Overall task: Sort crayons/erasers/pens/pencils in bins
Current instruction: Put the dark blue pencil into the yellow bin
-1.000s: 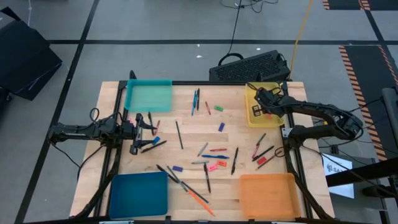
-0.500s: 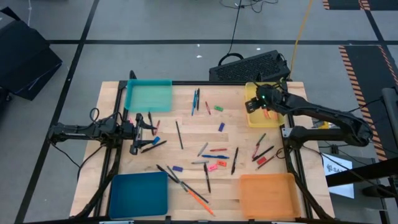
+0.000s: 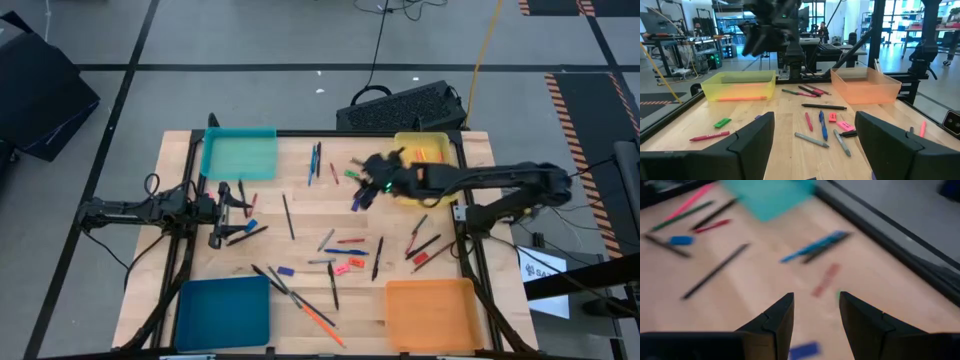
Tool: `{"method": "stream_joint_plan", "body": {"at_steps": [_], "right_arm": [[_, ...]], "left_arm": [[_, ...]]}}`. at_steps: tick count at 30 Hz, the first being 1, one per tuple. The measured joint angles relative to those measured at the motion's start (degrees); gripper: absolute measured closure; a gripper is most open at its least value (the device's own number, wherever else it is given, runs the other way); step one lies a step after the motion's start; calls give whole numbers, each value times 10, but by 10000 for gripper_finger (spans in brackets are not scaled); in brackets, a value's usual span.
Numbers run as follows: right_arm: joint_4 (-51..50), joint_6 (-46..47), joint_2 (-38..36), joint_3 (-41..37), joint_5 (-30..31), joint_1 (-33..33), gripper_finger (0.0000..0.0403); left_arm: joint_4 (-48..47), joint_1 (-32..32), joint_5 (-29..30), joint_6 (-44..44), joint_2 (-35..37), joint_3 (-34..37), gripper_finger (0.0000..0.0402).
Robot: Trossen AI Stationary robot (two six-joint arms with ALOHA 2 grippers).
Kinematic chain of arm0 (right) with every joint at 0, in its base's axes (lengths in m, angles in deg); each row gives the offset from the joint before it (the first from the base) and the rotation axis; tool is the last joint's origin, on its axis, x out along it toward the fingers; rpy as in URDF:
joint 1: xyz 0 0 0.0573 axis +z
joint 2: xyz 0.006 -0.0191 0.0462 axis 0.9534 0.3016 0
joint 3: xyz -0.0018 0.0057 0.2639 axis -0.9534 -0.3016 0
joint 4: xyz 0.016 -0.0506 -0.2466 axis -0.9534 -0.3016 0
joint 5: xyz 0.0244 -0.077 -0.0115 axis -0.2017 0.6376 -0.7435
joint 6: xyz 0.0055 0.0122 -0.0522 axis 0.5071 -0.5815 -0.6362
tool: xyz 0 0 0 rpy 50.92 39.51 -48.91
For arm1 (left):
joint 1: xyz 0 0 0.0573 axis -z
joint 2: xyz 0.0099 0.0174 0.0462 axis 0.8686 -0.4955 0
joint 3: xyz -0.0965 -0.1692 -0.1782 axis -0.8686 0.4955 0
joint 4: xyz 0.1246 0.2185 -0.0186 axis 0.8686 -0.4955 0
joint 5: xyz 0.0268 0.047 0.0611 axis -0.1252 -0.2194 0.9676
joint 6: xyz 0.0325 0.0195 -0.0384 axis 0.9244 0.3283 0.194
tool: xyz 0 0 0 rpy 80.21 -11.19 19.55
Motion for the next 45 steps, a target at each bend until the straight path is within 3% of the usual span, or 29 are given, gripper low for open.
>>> {"method": "stream_joint_plan", "body": {"at_steps": [6, 12, 14, 17, 21, 28, 33, 45], "right_arm": [[51, -46, 113, 74, -24, 73, 232], [58, -127, 211, 157, -135, 123, 215], [59, -129, 245, 185, -148, 135, 214], [72, -90, 297, 220, -132, 143, 214], [84, -42, 366, 277, -54, 143, 213], [79, -19, 472, 385, 17, 122, 213], [76, 49, 516, 399, 63, 108, 213], [74, 109, 580, 399, 24, 100, 234]], "left_arm": [[0, 0, 0, 0, 0, 0, 123], [0, 0, 0, 0, 0, 0, 123], [0, 0, 0, 0, 0, 0, 123], [0, 0, 0, 0, 0, 0, 123], [0, 0, 0, 0, 0, 0, 123], [0, 0, 0, 0, 0, 0, 123], [0, 0, 0, 0, 0, 0, 123], [0, 0, 0, 0, 0, 0, 123]]}}
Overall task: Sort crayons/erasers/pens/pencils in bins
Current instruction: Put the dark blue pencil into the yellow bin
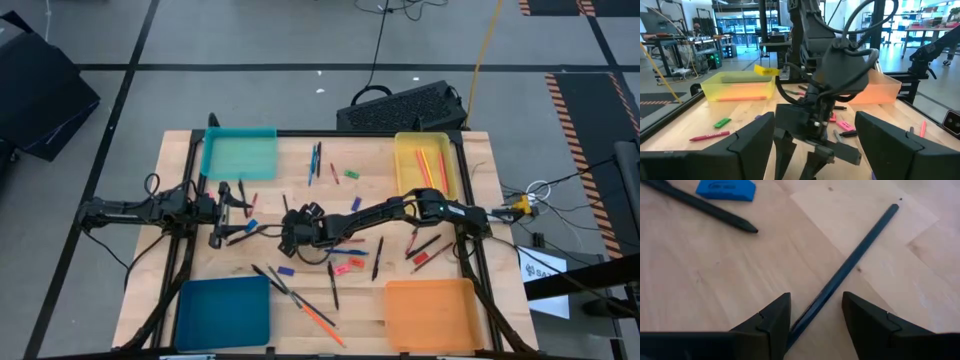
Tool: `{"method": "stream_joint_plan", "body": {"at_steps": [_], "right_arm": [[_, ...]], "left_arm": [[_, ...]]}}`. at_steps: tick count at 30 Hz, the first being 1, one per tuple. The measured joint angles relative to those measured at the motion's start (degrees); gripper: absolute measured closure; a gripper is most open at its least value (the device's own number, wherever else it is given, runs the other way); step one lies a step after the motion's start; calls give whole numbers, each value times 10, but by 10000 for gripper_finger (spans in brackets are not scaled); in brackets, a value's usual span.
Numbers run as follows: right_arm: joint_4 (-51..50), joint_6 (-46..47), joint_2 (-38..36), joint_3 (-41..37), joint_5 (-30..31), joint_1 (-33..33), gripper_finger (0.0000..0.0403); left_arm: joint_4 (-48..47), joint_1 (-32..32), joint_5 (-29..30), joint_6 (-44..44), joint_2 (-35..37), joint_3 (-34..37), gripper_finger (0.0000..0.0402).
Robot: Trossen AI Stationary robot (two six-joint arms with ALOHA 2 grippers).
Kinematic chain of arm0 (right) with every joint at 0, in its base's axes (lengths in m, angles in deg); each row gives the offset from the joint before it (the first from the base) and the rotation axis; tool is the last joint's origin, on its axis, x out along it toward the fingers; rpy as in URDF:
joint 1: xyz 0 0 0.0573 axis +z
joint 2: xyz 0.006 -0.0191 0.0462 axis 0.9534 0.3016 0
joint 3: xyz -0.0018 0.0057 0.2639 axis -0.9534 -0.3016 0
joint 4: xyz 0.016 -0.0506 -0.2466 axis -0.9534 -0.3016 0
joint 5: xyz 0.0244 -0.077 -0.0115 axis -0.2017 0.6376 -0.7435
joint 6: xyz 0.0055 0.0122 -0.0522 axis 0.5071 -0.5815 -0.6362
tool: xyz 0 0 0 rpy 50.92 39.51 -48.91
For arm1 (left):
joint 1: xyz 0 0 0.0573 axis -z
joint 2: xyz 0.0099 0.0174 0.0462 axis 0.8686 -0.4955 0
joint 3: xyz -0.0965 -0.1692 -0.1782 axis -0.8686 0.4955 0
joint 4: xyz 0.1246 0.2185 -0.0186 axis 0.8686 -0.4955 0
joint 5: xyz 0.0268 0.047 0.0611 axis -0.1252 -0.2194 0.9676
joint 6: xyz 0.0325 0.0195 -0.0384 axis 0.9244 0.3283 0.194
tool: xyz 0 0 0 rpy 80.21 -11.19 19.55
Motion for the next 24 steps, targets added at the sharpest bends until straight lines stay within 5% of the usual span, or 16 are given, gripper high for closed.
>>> {"method": "stream_joint_plan", "body": {"at_steps": [17, 24], "right_arm": [[-42, -10, 0, -13, -5, 0, 385], [-44, -11, -13, -14, -8, -2, 389]], "left_arm": [[0, 0, 0, 0, 0, 0, 123], [0, 0, 0, 0, 0, 0, 123]]}}
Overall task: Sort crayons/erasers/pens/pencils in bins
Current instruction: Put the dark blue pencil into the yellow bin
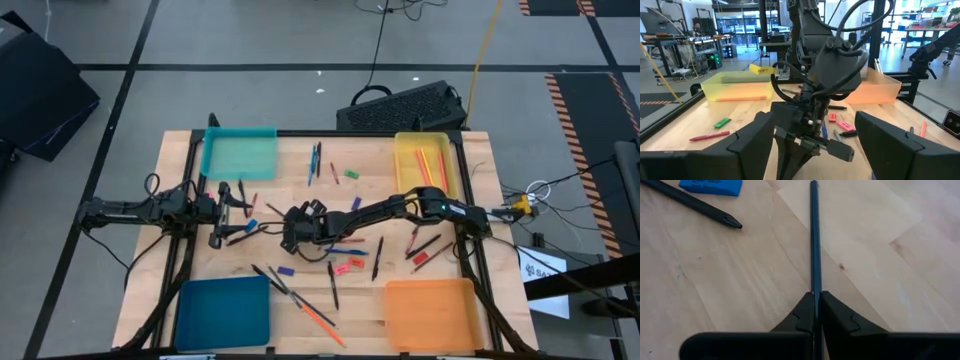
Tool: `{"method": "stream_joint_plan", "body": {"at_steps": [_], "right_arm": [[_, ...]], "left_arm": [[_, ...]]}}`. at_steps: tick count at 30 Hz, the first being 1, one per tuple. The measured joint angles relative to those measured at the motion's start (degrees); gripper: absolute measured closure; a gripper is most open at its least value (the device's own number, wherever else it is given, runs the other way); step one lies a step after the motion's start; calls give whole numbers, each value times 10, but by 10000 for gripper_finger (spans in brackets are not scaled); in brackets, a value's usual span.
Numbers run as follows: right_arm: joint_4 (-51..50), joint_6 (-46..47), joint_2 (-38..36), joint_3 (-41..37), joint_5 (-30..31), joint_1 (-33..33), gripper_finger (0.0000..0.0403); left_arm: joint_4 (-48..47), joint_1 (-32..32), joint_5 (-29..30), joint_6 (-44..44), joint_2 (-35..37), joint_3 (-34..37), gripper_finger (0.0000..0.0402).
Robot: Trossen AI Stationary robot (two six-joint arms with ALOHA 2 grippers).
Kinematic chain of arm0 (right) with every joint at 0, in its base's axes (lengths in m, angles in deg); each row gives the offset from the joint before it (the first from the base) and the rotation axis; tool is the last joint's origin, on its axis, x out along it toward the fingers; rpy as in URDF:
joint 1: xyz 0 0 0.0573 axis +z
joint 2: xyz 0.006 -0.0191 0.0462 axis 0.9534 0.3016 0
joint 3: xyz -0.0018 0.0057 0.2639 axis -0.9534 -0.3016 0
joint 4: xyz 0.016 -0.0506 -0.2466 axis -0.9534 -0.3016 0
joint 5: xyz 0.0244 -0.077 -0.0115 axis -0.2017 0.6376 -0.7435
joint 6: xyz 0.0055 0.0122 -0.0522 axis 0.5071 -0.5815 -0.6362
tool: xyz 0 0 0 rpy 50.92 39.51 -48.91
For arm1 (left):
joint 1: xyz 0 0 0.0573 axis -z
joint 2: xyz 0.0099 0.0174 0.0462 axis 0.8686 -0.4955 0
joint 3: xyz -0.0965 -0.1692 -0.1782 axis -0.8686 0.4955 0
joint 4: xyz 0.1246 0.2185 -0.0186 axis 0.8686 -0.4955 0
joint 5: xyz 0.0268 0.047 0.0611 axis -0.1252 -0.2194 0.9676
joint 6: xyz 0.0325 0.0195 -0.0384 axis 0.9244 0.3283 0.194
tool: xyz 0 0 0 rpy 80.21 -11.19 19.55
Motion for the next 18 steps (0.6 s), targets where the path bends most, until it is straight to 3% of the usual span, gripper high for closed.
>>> {"method": "stream_joint_plan", "body": {"at_steps": [7, 14, 18], "right_arm": [[-84, -21, -93, -3, 21, -16, 390], [-302, -33, -233, -3, 118, -50, 391], [-398, 4, -341, -69, 152, -92, 390]], "left_arm": [[0, 0, 0, 0, 0, 0, 123], [0, 0, 0, 0, 0, 0, 123], [0, 0, 0, 0, 0, 0, 123]]}}
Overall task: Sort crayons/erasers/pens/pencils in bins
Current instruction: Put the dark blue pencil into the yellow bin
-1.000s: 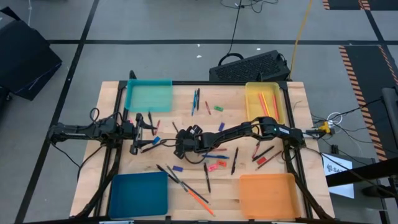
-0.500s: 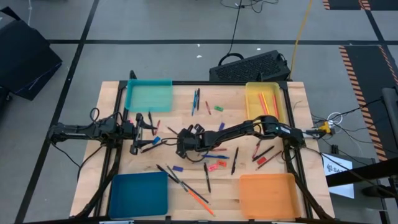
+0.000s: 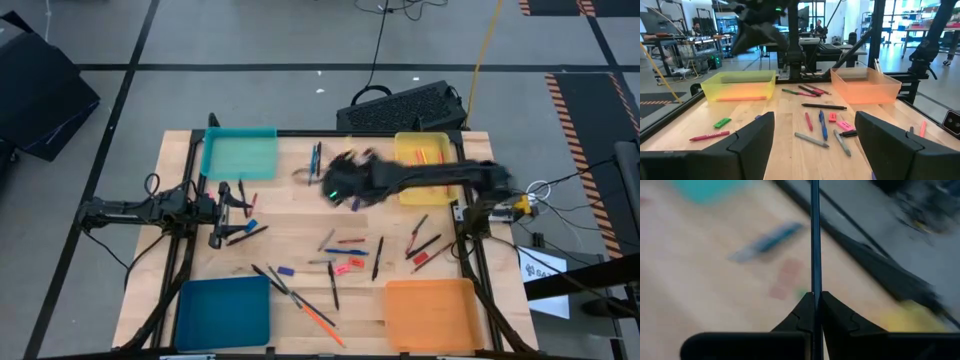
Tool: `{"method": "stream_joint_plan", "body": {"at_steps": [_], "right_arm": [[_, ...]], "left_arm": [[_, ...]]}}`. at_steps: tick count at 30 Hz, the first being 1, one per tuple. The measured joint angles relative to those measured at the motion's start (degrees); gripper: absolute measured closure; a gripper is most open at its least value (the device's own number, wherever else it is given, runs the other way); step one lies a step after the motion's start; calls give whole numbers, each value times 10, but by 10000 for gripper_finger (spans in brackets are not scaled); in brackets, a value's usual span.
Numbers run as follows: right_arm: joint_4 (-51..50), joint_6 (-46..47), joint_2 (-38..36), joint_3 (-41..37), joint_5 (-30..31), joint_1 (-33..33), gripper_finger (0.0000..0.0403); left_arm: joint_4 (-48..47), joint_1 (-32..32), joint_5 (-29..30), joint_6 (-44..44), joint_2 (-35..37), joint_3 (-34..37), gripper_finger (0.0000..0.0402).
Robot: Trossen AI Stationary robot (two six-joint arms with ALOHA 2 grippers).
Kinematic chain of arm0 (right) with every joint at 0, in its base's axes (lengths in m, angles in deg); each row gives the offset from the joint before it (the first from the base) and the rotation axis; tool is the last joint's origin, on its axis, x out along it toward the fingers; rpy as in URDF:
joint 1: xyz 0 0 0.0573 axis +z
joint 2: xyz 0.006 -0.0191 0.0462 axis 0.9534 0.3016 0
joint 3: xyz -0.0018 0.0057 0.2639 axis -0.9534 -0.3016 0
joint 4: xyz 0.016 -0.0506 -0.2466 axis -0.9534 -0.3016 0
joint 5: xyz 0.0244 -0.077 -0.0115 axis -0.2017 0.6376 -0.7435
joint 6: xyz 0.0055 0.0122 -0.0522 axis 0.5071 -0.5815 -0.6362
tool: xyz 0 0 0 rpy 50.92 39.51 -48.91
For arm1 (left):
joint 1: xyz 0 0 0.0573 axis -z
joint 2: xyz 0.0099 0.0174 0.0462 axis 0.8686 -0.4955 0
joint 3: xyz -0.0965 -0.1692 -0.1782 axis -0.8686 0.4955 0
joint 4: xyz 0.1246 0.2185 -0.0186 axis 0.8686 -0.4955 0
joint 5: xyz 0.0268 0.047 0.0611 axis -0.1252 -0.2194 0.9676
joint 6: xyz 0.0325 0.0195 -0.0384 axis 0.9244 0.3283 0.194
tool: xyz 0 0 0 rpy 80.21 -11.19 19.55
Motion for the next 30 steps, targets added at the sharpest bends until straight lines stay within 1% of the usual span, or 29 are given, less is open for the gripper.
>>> {"method": "stream_joint_plan", "body": {"at_steps": [4, 7, 10, 12, 16, 18, 21, 25, 30], "right_arm": [[-23, 45, -136, -142, -4, -51, 390], [-23, 64, -240, -253, -32, -97, 390], [-9, 67, -318, -351, -64, -157, 390], [12, 64, -354, -405, -89, -196, 390], [109, 37, -384, -505, -144, -262, 390], [157, 37, -384, -545, -168, -287, 390], [217, 38, -380, -593, -185, -311, 389], [257, 37, -380, -616, -191, -319, 371], [265, 4, -386, -617, -199, -319, 316]], "left_arm": [[0, 0, 0, 0, 0, 0, 123], [0, 0, 0, 0, 0, 0, 123], [0, 0, 0, 0, 0, 0, 123], [0, 0, 0, 0, 0, 0, 123], [0, 0, 0, 0, 0, 0, 123], [0, 0, 0, 0, 0, 0, 123], [0, 0, 0, 0, 0, 0, 123], [0, 0, 0, 0, 0, 0, 123], [0, 0, 0, 0, 0, 0, 123]]}}
